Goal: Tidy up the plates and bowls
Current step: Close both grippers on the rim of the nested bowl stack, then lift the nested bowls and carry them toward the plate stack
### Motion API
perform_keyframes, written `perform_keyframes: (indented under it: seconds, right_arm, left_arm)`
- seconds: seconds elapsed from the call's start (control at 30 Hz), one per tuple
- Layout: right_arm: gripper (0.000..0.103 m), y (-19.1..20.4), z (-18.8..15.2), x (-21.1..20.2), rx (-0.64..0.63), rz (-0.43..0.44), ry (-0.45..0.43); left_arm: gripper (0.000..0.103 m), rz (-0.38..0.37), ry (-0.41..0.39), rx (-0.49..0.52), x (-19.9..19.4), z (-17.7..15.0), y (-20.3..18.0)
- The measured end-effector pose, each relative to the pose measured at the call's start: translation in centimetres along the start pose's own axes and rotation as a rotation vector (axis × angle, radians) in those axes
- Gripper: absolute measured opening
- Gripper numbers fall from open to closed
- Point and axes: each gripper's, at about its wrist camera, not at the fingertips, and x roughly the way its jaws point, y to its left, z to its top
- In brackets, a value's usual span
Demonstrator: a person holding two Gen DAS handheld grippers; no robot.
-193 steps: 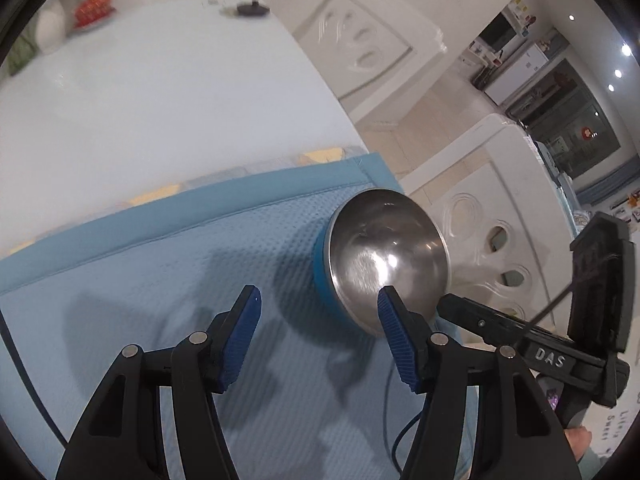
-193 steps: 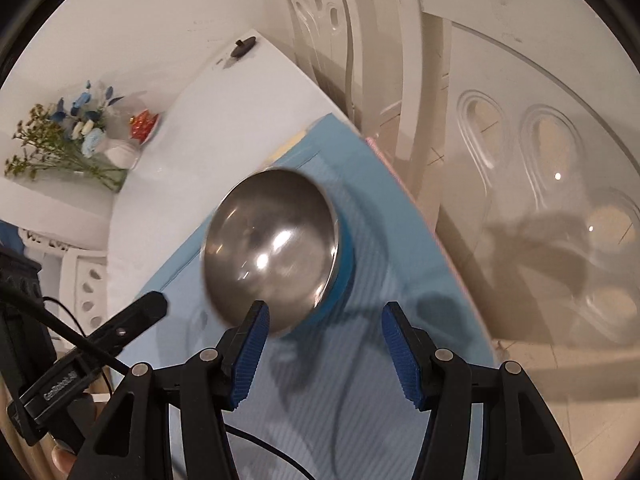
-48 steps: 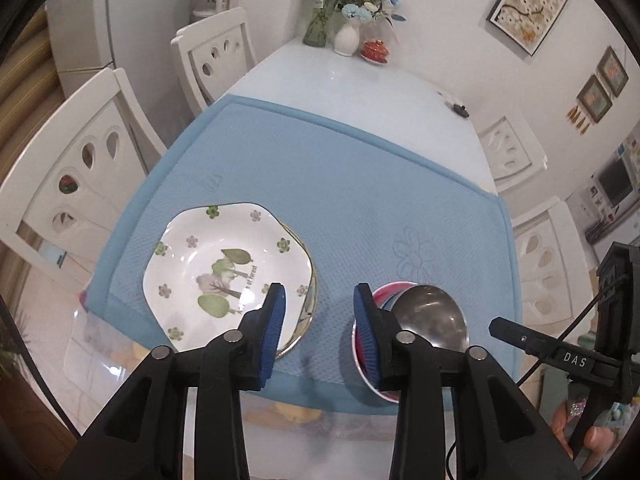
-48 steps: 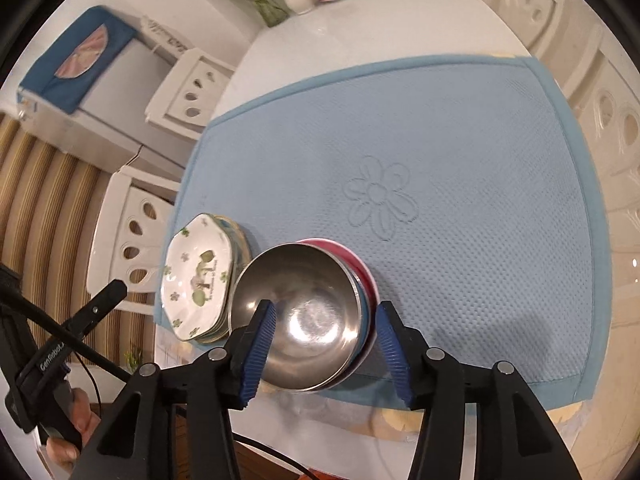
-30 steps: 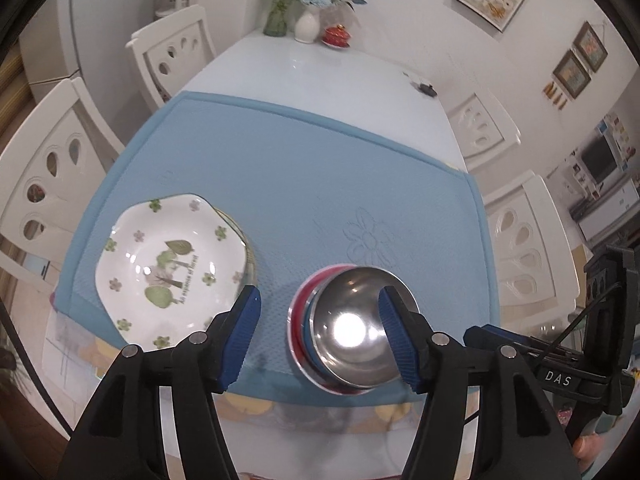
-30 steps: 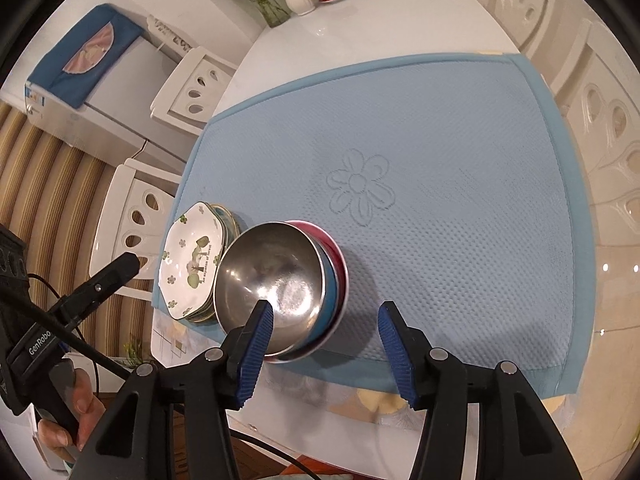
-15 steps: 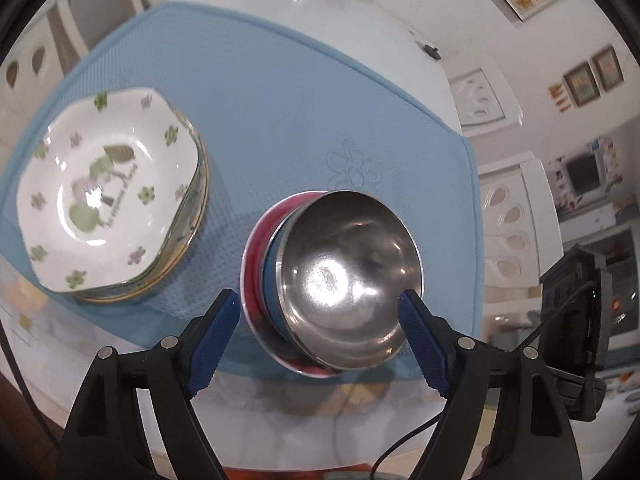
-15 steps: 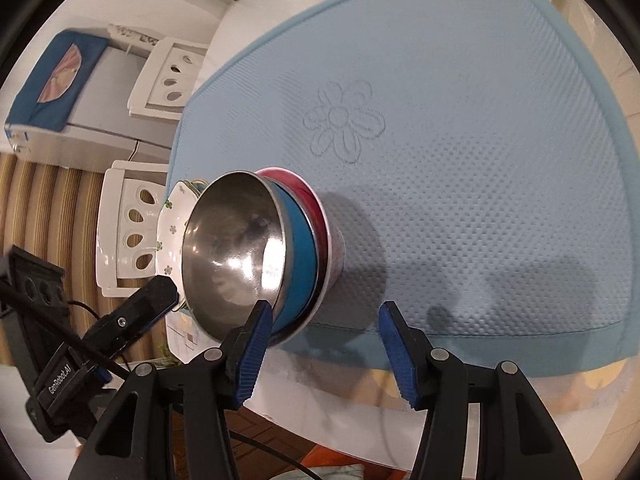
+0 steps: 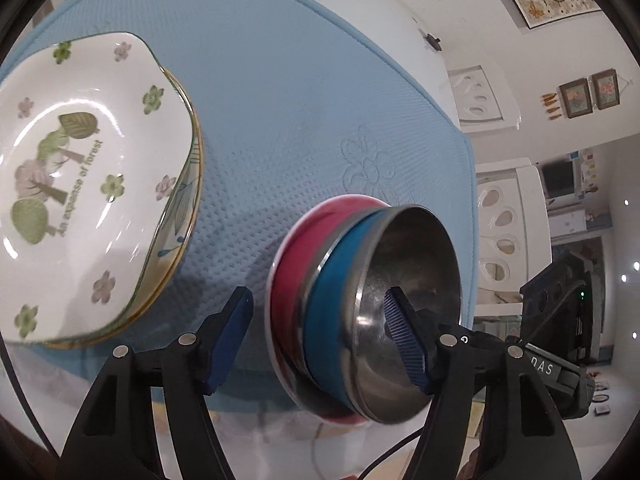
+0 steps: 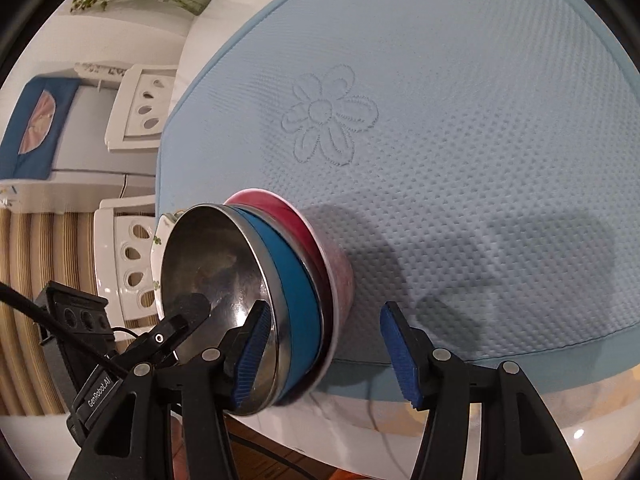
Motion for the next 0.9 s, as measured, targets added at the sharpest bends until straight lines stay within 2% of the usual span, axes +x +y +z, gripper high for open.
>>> perform_keyframes:
  seconds: [0.03, 0.1, 0.3, 0.57, 0.7, 0.9]
  right_arm:
    - [0.055, 0.0, -0.1, 0.1, 0.003, 0.003, -0.012]
    - [0.055, -0.1, -0.3, 0.2, 0.009, -0.003, -0.025]
    - [0.055, -0.4, -0.1, 1.2, 0.044, 0.016, -0.051]
    - [0.055, -0.7, 0.0, 2.1, 0.061, 0.023, -0.084]
    - [0.055, 0.2, -0.1, 2.6, 0.013, -0.003, -0.120]
    - [0.054, 0.5, -0.4, 3.2, -0.009, 0.022, -0.156]
  left_arm:
    - [0.062, -0.002, 0.008, 0.005, 0.3, 0.2, 0.0]
    - [0.051, -0.013, 0.026, 0.007, 0.9, 0.5, -0.2]
    - [0.038, 0.005, 0.049, 0.026, 1.9, 0.8, 0.2]
    - [0.040, -0.005, 0.071, 0.044, 2.2, 1.2, 0.4]
    - [0.040, -0.010, 0.071, 0.064, 2.4, 1.3, 0.3]
    - [0.041, -0.029, 0.076, 0.060, 2.5, 1.4, 0.8]
